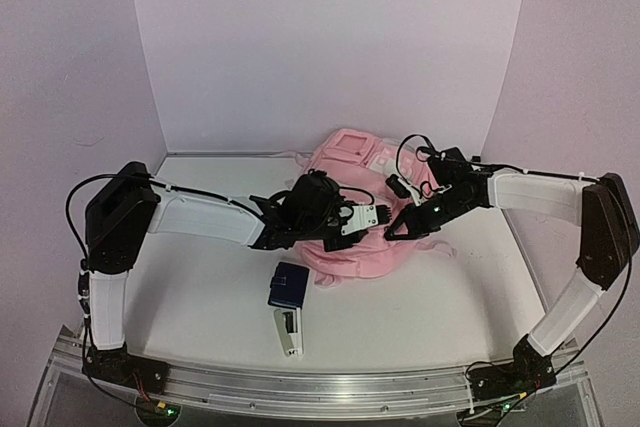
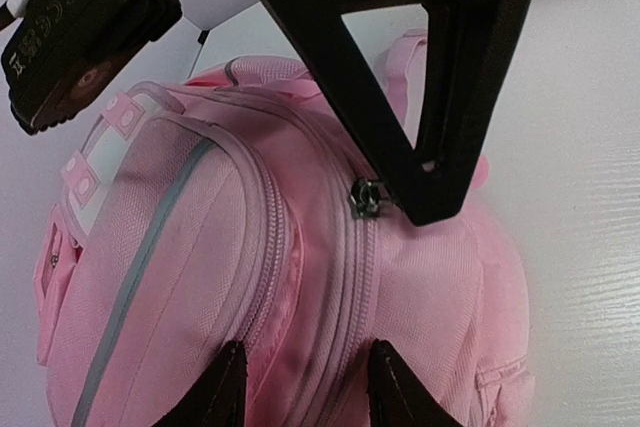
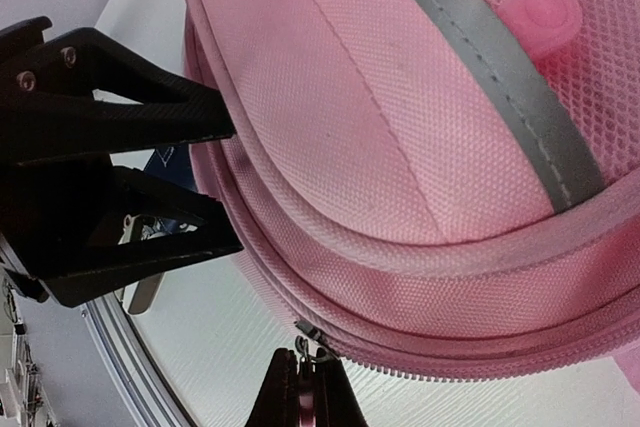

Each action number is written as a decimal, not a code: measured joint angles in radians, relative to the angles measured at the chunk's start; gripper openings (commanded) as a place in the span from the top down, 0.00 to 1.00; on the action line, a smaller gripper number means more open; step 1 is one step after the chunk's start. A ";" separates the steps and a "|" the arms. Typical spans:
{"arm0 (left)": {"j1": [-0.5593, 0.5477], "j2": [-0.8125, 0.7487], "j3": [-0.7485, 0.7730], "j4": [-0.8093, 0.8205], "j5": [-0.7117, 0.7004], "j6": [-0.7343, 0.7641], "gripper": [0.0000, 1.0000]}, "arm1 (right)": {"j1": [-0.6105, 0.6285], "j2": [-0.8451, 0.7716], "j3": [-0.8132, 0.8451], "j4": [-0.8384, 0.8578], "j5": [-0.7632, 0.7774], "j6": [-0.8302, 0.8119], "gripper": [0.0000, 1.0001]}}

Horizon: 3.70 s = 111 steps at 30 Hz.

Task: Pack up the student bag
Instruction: Zip the student bag at the center of the board, then pick up the stationery from the center of the board.

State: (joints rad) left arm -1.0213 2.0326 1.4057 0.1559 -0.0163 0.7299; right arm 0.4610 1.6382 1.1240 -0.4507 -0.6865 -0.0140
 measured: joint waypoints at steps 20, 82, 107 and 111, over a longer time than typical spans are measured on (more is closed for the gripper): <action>-0.019 0.074 0.093 -0.056 -0.017 0.036 1.00 | -0.040 -0.002 0.004 -0.034 0.014 -0.019 1.00; 0.081 -0.139 -0.017 -0.177 0.080 -0.459 0.27 | -0.413 0.125 0.379 -0.258 0.221 -0.242 0.42; 0.444 -0.194 -0.089 -0.140 0.563 -0.907 0.34 | -0.024 0.031 0.335 -0.282 0.374 -0.247 0.33; 0.442 -0.194 -0.122 -0.107 0.574 -0.927 0.32 | 0.085 0.055 0.335 -0.263 0.508 -0.276 0.30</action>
State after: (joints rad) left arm -0.5789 1.8385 1.2841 0.0494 0.5581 -0.1972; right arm 0.5463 1.6930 1.4586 -0.7139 -0.1789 -0.2901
